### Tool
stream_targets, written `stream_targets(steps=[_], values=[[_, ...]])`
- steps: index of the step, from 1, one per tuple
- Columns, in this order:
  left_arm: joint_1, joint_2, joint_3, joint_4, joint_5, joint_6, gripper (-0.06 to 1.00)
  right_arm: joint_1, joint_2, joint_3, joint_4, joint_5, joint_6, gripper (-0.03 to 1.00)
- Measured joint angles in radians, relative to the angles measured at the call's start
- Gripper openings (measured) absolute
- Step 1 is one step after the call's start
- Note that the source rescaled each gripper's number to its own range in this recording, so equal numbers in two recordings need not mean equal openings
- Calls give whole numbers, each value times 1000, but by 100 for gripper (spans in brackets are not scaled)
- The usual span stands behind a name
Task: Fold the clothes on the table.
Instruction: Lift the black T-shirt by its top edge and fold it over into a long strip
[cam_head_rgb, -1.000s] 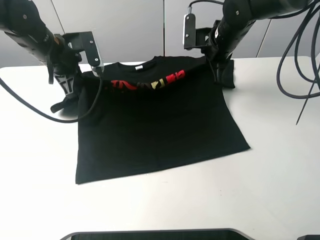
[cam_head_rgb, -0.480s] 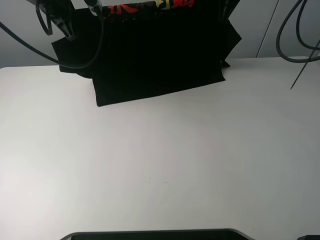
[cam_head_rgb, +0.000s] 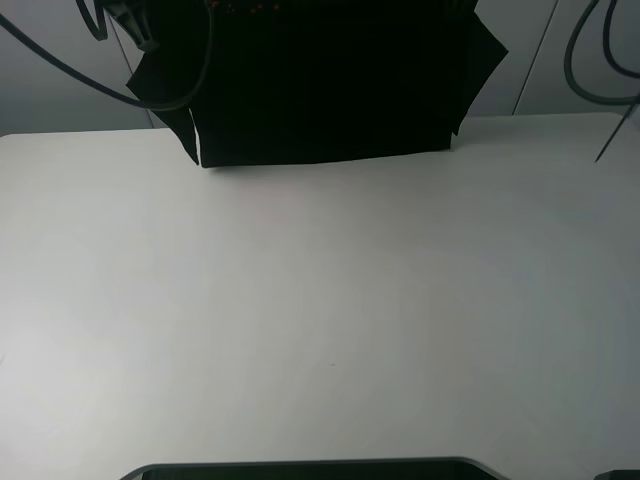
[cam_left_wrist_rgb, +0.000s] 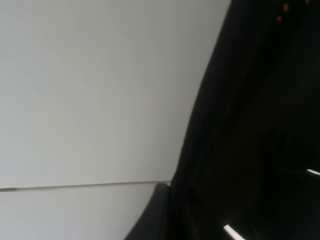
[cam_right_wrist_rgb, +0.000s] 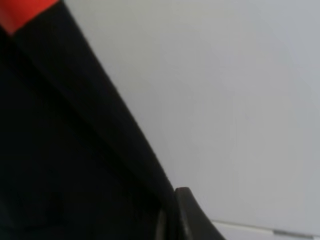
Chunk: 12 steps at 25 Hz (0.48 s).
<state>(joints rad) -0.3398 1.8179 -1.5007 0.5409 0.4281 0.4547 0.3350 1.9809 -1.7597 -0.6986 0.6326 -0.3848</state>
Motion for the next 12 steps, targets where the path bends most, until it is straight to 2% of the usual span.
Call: stream_targets(steps=[4,8,12], values=[[-29,0,0,-18,96,0,0,0,-30,-2,56,128,11,0],[-68,0,-2,-44,273,8,0,2,-32,-3,234,338,-22,0],[-98,0,-3,-145,501,110,0,2,-33,-3,413,527,-70,0]])
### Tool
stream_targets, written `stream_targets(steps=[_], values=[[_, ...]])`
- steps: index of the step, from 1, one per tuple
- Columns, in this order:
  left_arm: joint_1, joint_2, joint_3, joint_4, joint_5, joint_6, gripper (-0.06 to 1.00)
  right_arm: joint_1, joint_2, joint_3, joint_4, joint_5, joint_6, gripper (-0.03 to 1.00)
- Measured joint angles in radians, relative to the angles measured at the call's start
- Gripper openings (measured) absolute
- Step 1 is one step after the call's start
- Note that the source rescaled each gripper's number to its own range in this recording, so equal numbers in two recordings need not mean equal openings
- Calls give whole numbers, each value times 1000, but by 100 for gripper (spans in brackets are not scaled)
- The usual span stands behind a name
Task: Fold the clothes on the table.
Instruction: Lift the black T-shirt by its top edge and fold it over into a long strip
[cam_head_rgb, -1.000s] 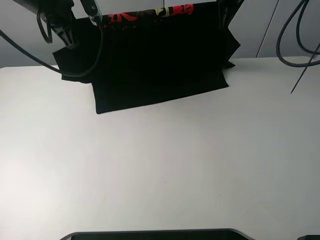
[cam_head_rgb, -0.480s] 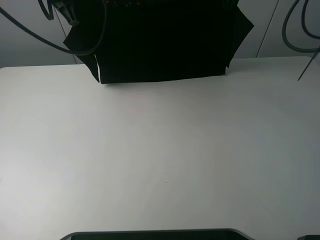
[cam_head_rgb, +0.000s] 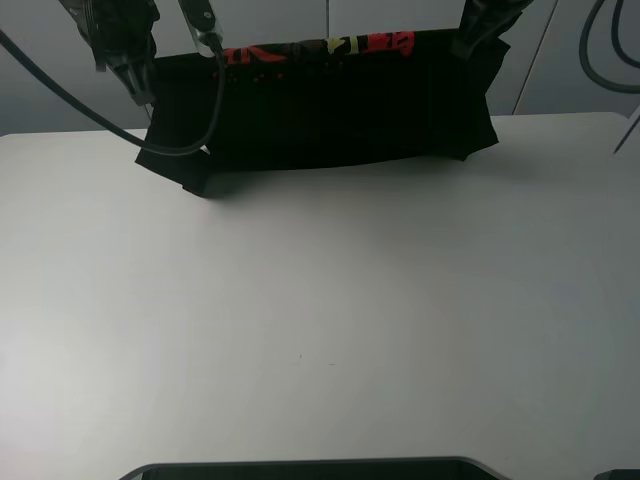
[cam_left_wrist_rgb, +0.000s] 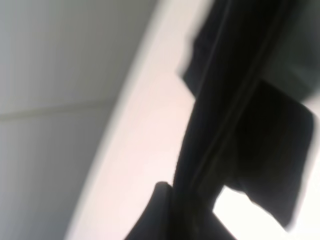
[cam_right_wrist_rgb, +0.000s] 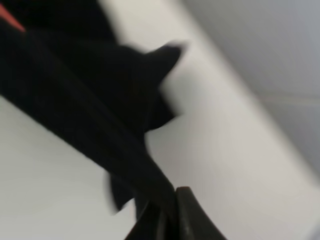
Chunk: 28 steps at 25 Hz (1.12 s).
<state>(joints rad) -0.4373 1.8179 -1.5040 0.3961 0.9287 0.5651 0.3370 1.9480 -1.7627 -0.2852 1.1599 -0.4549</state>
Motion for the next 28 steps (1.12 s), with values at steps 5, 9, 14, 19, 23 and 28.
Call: stream_targets(steps=[5,9,14,19,23,28], values=[[-2,-2,0,-254,251,164,0,-2,-2,2,166,50,-30,0],[-2,-10,5,-396,274,193,0,-6,-33,62,279,54,-66,0],[-2,-68,73,-388,280,197,0,-6,-122,197,270,59,-79,0],[-2,-102,194,-374,280,212,0,-6,-204,316,278,61,-79,0],[-2,-107,281,-382,280,225,0,-6,-238,445,331,61,-79,0],[-2,-109,305,-396,276,246,0,-6,-238,619,340,61,-84,0]])
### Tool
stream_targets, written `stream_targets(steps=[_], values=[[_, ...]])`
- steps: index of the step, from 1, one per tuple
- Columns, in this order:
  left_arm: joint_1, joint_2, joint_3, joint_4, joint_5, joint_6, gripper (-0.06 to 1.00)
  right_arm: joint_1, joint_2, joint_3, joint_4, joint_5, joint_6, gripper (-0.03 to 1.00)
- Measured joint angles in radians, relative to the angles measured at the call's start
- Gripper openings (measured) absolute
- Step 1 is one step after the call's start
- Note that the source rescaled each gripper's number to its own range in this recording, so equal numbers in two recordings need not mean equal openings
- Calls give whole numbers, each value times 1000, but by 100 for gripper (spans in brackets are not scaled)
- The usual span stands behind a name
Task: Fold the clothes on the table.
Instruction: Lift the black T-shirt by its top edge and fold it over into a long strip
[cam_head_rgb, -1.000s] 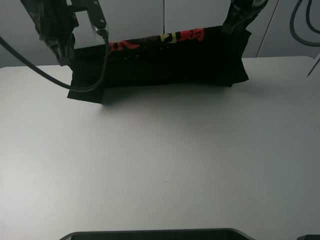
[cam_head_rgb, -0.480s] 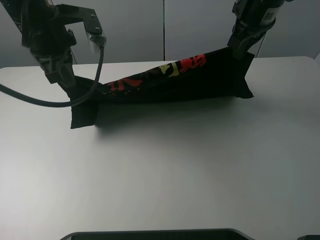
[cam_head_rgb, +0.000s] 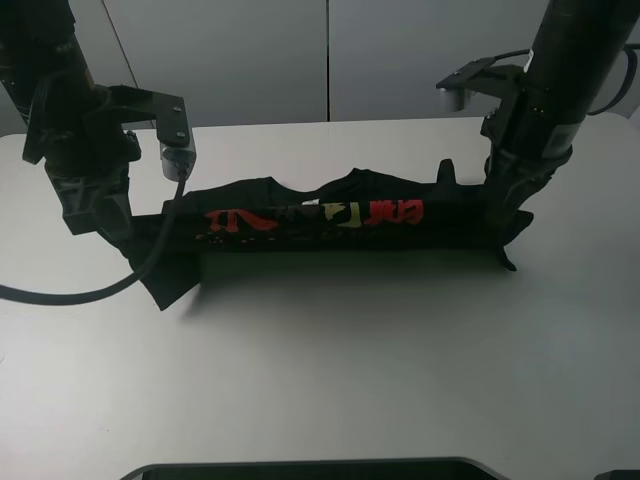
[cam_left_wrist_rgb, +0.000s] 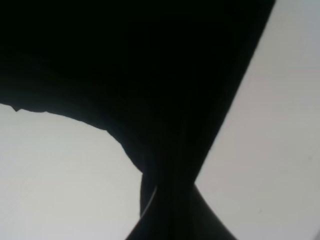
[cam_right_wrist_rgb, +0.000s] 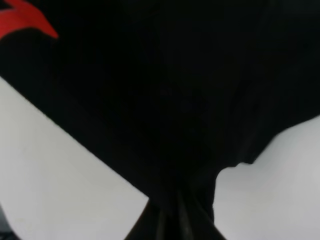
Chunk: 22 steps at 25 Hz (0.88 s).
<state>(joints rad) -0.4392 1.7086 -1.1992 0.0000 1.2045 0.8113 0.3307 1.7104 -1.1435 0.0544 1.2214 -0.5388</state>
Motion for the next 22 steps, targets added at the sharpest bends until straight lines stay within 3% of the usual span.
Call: stream_targets(steps=[4,15,22], values=[[0,-2,2,8,-68,2,0,0,0,35,5,-64,-2,0],[0,-2,2,145,-364,2,0,0,0,35,-35,-513,-4,0],[0,83,2,203,-462,2,0,0,44,35,-72,-679,-4,0]])
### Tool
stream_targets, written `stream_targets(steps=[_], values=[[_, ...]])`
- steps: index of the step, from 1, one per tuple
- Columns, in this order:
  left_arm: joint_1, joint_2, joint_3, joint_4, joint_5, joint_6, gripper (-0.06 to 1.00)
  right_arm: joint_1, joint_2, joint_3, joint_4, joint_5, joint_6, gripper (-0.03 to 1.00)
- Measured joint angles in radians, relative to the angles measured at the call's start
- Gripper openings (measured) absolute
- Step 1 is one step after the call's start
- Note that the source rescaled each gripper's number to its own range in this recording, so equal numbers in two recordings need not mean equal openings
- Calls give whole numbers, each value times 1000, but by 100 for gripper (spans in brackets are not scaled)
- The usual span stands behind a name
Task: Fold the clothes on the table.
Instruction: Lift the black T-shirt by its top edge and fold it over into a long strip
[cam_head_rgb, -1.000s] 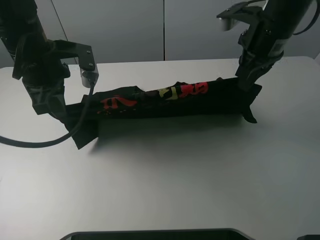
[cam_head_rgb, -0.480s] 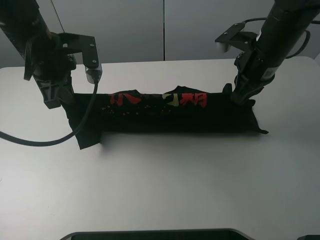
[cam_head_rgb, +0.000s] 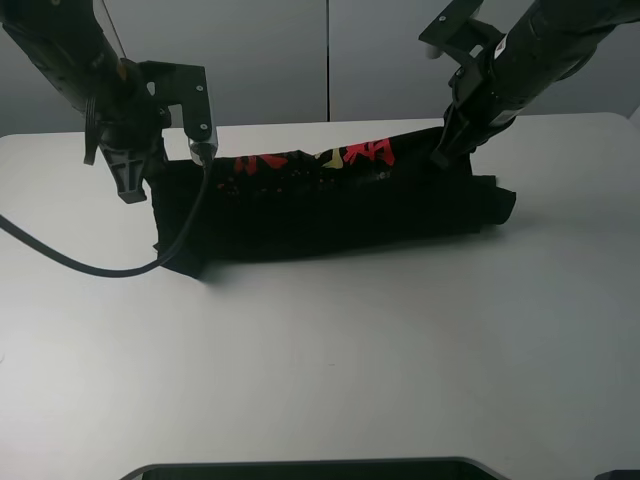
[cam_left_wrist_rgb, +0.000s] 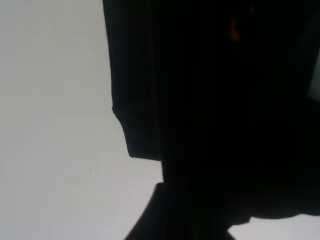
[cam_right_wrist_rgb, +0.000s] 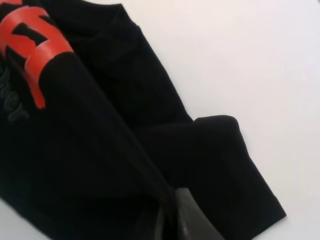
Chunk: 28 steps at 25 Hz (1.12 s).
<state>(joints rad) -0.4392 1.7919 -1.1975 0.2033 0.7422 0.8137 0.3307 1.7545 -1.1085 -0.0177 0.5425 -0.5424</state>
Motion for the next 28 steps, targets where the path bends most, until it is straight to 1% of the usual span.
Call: stream_targets(steps=[2,5,10,14,17,22,26,28], values=[[0,37,0,24,-25,0,0,0,40,0,-27,-31,0,0],[0,85,0,47,-81,-15,0,0,112,0,-100,-80,24,0],[0,118,0,108,-203,-95,0,0,213,0,-236,-131,122,0],[0,139,0,128,-237,-106,0,0,262,2,-314,-165,187,0],[2,164,0,134,-239,-108,0,0,276,4,-338,-193,202,0],[23,206,0,140,-239,-124,0,-11,280,4,-342,-240,213,0],[40,230,0,142,-238,-130,0,-53,282,4,-342,-269,229,0],[42,237,0,139,-252,-130,0,-74,282,4,-342,-280,239,2]])
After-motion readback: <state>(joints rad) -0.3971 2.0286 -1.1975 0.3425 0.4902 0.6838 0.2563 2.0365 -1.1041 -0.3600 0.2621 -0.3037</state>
